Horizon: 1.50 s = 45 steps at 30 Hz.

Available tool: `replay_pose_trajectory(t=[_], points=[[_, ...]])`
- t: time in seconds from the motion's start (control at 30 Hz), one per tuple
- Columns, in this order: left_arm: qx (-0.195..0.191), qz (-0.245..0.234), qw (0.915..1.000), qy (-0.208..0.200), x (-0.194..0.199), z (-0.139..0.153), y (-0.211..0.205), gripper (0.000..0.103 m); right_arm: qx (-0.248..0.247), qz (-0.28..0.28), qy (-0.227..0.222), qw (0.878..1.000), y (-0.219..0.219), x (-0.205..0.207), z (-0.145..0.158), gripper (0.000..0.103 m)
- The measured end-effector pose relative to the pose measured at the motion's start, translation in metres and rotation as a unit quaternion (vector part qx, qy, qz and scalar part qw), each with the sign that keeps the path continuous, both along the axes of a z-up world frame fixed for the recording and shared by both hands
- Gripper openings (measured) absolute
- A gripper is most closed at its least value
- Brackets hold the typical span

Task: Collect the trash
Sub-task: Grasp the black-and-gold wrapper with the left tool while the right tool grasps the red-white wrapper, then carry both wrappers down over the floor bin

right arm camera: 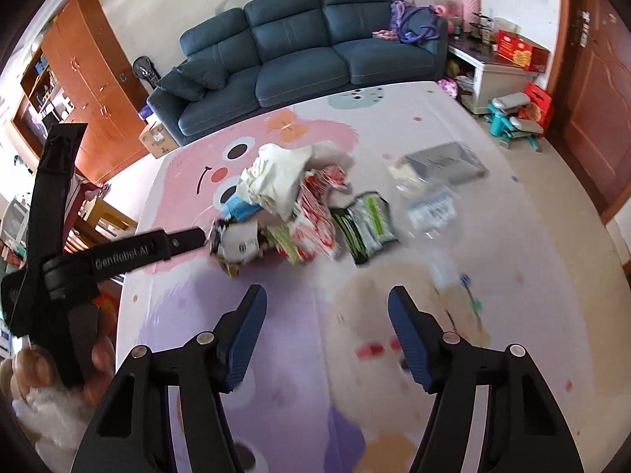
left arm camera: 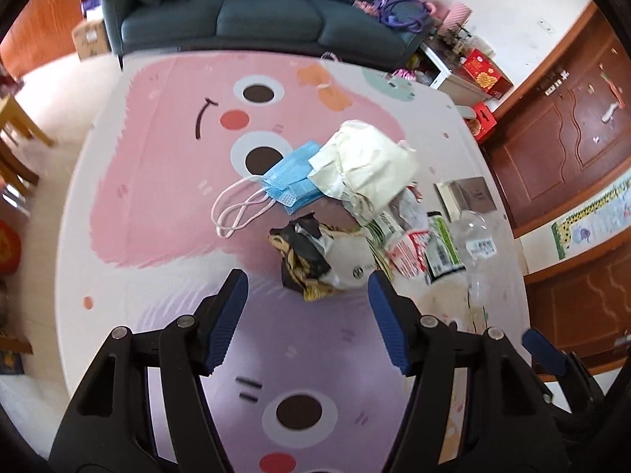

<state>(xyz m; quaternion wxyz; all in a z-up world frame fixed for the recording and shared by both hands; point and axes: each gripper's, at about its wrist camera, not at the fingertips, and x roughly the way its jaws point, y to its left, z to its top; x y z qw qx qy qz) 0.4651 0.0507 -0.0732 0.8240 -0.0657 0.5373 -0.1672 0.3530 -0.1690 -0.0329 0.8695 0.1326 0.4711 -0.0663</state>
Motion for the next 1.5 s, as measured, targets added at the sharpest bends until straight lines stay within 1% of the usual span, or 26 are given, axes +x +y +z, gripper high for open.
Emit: replay_pose_trajectory(t=[0.1,0.23,0.37,0.5,0.53,0.57,0.6,0.63,0.67,0.7,0.73,0.77,0.8,0.83,0.87,0.93,1.1,1.23,1.4,1.5], points=[[-0.005,-0.001,0.9998,0.019,0.015,-0.013,-0.004,0.06,0.0,0.01,0.003,1.0,0.001,0.032,-0.014,0.063],[-0.004,-0.005,0.9993,0.037,0.027,-0.026,-0.009,0.06,-0.002,0.024,0.018,1.0,0.002,0.074,-0.038,0.055],[-0.005,-0.008,0.9982,0.059,0.036,-0.041,-0.012,0.06,-0.003,0.027,0.035,0.999,0.002,0.096,-0.061,0.048],[-0.011,-0.014,0.9973,0.071,0.043,-0.05,-0.017,0.06,-0.015,0.032,0.051,0.998,0.003,0.11,-0.078,0.045],[-0.015,-0.018,0.9971,0.072,0.045,-0.051,-0.02,0.06,-0.02,0.034,0.056,0.998,0.003,0.113,-0.081,0.041],[-0.016,-0.021,0.997,0.072,0.046,-0.052,-0.02,0.06,-0.023,0.038,0.06,0.997,0.004,0.117,-0.085,0.034],[-0.017,-0.025,0.9969,0.072,0.047,-0.053,-0.023,0.06,-0.029,0.044,0.063,0.997,0.006,0.12,-0.089,0.03],[-0.016,-0.029,0.9969,0.072,0.047,-0.053,-0.025,0.06,-0.034,0.048,0.065,0.996,0.007,0.121,-0.09,0.019],[-0.014,-0.03,0.9969,0.071,0.048,-0.054,-0.027,0.06,-0.038,0.054,0.067,0.996,0.009,0.123,-0.093,0.013],[-0.014,-0.028,0.997,0.07,0.049,-0.055,-0.028,0.06,-0.042,0.056,0.065,0.995,0.011,0.123,-0.093,0.012],[-0.016,-0.028,0.9971,0.07,0.049,-0.056,-0.029,0.06,-0.044,0.057,0.06,0.996,0.011,0.122,-0.093,0.011],[-0.018,-0.026,0.9972,0.068,0.049,-0.056,-0.029,0.056,-0.041,0.059,0.058,0.996,0.011,0.119,-0.092,0.01],[-0.022,-0.025,0.9974,0.064,0.049,-0.055,-0.028,0.043,-0.039,0.06,0.054,0.996,0.011,0.117,-0.091,0.009],[-0.022,-0.027,0.9974,0.063,0.048,-0.055,-0.028,0.034,-0.038,0.06,0.051,0.996,0.01,0.113,-0.089,0.009],[-0.018,-0.03,0.9975,0.061,0.047,-0.055,-0.029,0.027,-0.036,0.058,0.047,0.997,0.01,0.106,-0.085,0.009],[-0.016,-0.028,0.998,0.054,0.043,-0.052,-0.028,0.02,-0.023,0.05,0.039,0.998,0.007,0.095,-0.079,0.008],[-0.016,-0.029,0.9988,0.035,0.026,-0.04,-0.017,0.018,0.004,0.04,0.018,0.999,0.004,0.061,-0.062,0.008],[-0.013,-0.041,0.999,0.015,0.004,-0.026,-0.008,0.018,0.019,0.039,0.007,0.999,0.007,0.031,-0.049,0.008],[0.001,-0.07,0.9975,-0.011,-0.037,-0.005,-0.004,0.018,0.035,0.046,-0.004,0.998,0.018,-0.015,-0.032,0.008],[0.005,-0.088,0.996,-0.015,-0.067,0.006,-0.001,0.018,0.042,0.054,-0.007,0.998,0.024,-0.044,-0.025,0.008]])
